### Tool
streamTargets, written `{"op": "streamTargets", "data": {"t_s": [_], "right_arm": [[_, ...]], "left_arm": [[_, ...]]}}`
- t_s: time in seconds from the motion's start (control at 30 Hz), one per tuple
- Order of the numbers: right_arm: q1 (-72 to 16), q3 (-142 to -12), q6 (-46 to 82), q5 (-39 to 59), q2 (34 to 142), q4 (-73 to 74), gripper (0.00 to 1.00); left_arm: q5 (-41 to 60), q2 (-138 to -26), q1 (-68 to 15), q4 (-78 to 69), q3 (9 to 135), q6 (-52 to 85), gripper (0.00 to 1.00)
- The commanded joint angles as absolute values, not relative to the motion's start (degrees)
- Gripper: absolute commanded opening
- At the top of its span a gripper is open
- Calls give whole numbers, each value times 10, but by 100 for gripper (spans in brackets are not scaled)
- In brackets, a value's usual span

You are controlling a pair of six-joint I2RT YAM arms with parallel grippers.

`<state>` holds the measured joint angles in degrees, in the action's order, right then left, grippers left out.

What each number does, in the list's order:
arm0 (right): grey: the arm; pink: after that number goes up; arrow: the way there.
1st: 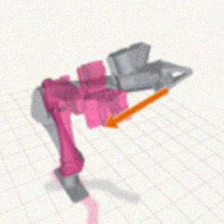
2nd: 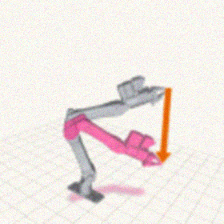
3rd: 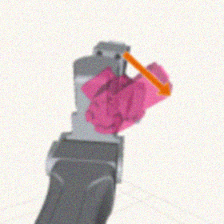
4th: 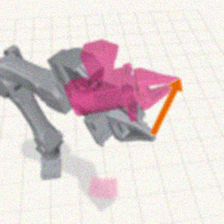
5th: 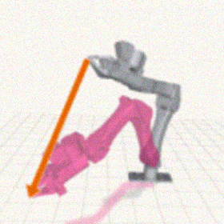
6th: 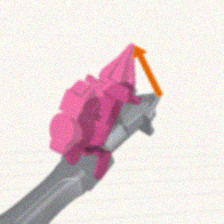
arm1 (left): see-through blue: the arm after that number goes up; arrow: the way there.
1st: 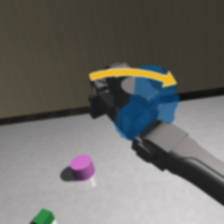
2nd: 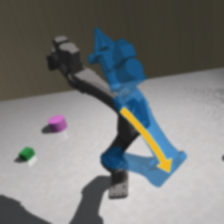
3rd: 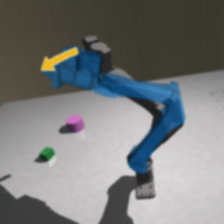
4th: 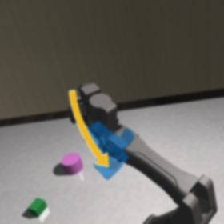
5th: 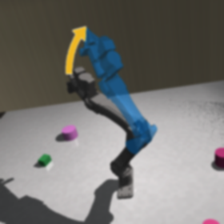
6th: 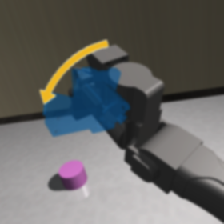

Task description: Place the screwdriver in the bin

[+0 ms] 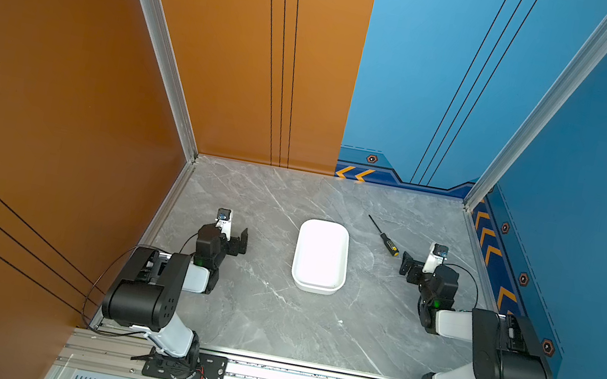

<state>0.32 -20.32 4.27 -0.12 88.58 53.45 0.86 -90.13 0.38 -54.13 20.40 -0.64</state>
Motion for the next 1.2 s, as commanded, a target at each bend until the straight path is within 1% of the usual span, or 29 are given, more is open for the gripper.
{"op": "streamTargets", "data": {"t_s": [0.0,0.23,0.33,0.43,0.57,0.67,0.77,0.83,1.0,1.17], "right_arm": [[-1,-212,35,-11,887,525,100],[-8,-210,29,-21,886,529,100],[-4,-213,29,-5,886,525,100],[-3,-223,23,9,872,492,100],[-4,-308,21,22,824,304,100],[-4,-373,4,51,808,204,100],[-4,-442,-3,76,796,113,100],[-4,-505,-21,107,796,27,100],[4,-714,-70,213,861,-229,98],[2,-912,-94,256,953,-434,97]], "left_arm": [[13,-897,8,-533,216,-7,98],[-7,-889,2,-528,218,-9,98],[-26,-834,3,-460,228,0,98],[-13,-788,4,-408,237,-3,98],[12,-737,3,-350,259,9,98],[43,-716,3,-338,273,38,98],[93,-704,4,-297,305,75,98],[144,-701,5,-262,330,93,98],[249,-718,16,-178,406,179,98],[375,-770,22,-188,452,244,98]]}}
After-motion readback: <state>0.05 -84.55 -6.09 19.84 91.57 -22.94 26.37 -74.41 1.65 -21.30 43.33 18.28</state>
